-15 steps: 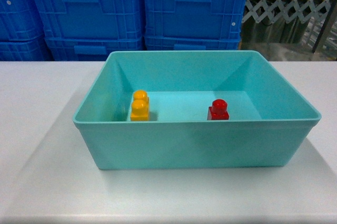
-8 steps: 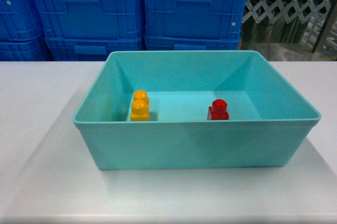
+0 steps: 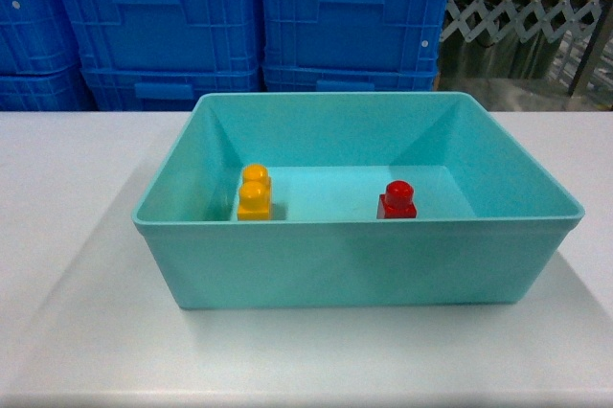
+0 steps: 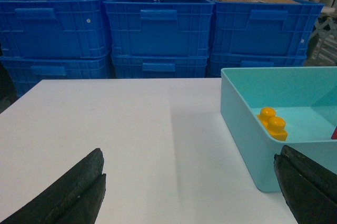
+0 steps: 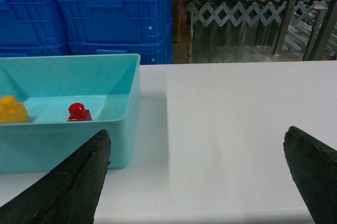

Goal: Pick red block from blue box to shelf

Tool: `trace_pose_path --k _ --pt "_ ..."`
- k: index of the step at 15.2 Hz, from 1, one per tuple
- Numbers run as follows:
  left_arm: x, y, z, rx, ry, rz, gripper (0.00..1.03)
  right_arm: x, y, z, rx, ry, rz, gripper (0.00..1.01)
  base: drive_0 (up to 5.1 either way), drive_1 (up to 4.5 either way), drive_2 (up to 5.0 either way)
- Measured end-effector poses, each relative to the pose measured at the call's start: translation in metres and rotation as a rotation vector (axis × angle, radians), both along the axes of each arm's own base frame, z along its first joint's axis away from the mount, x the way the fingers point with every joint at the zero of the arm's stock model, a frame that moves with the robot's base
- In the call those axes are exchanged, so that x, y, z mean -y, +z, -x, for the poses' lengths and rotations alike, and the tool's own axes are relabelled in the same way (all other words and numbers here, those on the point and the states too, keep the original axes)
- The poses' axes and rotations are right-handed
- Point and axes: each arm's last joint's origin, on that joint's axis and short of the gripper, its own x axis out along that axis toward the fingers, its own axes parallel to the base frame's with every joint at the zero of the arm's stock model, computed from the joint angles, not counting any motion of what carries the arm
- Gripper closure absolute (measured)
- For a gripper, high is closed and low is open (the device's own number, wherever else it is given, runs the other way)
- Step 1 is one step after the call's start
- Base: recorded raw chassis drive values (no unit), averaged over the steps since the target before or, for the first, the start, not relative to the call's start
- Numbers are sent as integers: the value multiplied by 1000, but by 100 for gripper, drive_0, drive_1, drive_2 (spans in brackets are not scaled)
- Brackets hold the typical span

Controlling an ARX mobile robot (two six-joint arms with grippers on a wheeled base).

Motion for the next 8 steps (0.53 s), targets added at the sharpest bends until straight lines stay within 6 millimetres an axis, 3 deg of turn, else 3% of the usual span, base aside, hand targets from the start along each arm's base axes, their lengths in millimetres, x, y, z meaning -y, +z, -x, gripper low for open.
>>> trace_pose_path --k 8 --pt "0 0 0 0 0 0 5 0 0 0 0 0 0 3 0 0 0"
